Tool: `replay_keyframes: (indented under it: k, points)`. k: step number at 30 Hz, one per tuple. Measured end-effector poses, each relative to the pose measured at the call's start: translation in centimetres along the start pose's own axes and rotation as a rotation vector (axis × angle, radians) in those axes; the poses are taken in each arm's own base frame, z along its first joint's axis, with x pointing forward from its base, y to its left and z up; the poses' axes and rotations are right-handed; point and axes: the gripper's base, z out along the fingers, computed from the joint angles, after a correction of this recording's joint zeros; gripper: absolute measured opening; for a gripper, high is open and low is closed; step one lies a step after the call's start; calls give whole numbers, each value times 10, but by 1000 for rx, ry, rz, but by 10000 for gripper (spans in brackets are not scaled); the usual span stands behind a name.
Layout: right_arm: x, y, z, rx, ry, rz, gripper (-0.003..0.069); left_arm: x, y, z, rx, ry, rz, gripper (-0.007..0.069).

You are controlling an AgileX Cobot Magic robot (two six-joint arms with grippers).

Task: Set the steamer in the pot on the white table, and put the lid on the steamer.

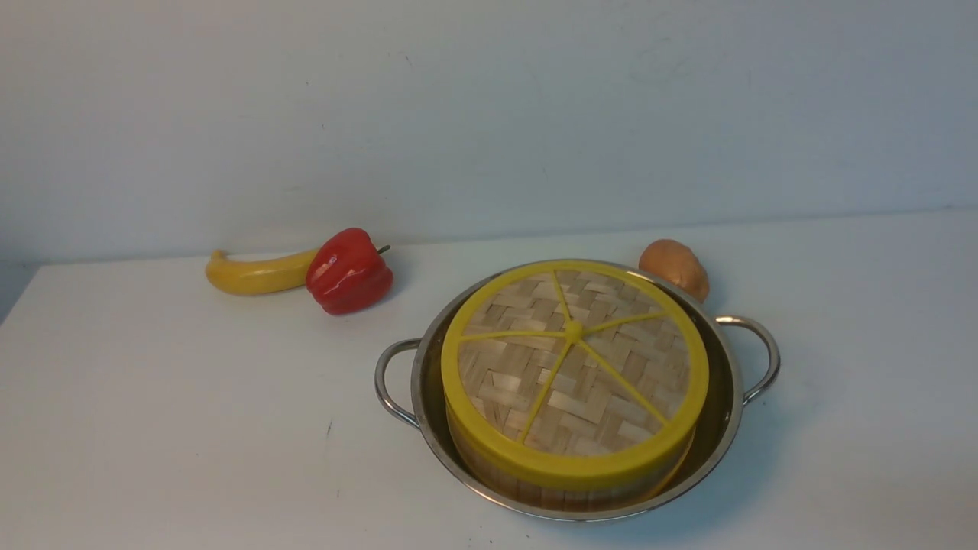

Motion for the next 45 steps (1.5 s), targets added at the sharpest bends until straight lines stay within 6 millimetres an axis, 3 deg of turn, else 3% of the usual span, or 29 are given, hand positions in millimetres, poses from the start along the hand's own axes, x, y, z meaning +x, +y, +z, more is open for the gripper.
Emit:
replay_keyframes:
  k: [15, 18, 22, 26, 36, 45]
  points:
    - [0, 0, 0, 0, 1, 6, 218, 2, 1, 1, -9, 4, 32, 31]
    - [0, 0, 0, 0, 1, 6, 225, 12, 3, 4, -66, 25, 85, 31]
    - [0, 0, 0, 0, 1, 6, 236, 60, 10, 18, -172, 113, 129, 31]
    - [0, 0, 0, 0, 1, 7, 239, 89, 14, 24, -200, 113, 116, 31]
    - [0, 0, 0, 0, -1, 7, 239, 87, 19, 23, -320, 72, 112, 52]
    - [0, 0, 0, -1, -2, 6, 240, 87, 20, 23, -327, 73, 113, 63]
